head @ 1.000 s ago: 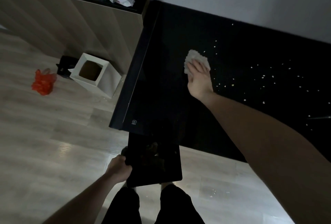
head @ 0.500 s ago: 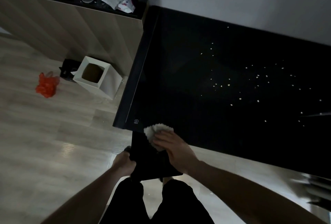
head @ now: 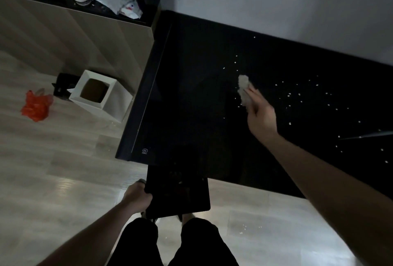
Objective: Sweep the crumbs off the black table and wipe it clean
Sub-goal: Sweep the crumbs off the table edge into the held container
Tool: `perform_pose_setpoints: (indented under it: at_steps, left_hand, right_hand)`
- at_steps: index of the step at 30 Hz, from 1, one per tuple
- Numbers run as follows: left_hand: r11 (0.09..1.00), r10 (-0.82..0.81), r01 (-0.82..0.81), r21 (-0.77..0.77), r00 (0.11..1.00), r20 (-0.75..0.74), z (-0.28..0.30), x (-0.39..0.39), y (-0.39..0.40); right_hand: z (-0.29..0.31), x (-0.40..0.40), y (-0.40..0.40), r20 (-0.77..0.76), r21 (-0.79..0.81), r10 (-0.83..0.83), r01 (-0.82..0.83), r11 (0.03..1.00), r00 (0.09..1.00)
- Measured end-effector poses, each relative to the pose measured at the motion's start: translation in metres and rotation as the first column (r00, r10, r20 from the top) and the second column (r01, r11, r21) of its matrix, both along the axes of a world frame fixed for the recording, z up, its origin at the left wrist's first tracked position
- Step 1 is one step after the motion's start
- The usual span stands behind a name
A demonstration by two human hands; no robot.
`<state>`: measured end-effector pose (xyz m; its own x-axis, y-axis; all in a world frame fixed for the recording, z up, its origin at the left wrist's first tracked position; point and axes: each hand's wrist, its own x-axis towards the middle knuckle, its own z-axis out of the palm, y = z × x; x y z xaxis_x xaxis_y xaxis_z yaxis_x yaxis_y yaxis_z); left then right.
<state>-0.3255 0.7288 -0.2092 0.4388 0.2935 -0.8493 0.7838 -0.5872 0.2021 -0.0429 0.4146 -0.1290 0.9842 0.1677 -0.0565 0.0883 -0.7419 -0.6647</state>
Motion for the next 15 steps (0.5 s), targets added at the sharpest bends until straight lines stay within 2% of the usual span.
perform_pose_setpoints:
  at_steps: [4,8,11,15]
  left_hand:
    - [1.0,-0.006,0.006,0.001,1.0,0.007,-0.005,0.0,-0.003]
    - [1.0,-0.02,0.019,0.015,1.0,0.022,-0.007,-0.002,-0.007]
    - [1.0,-0.013,0.013,0.014,1.0,0.009,-0.007,-0.006,-0.008]
    - [0.999,-0.033,0.034,0.019,0.999,-0.018,-0.005,-0.01,-0.008]
  right_hand:
    - [-0.043,0.031,-0.01,-0.078,-0.298,0.117,-0.136,0.945,0.99]
    - [-0.066,0.01,0.009,-0.048,-0.433,0.056,-0.072,0.898,0.997]
    - [-0.065,-0.037,0.026,0.038,-0.381,0.225,-0.194,0.904,0.974]
    - [-0.062,-0.128,0.045,0.069,-0.143,0.369,-0.357,0.923,0.927]
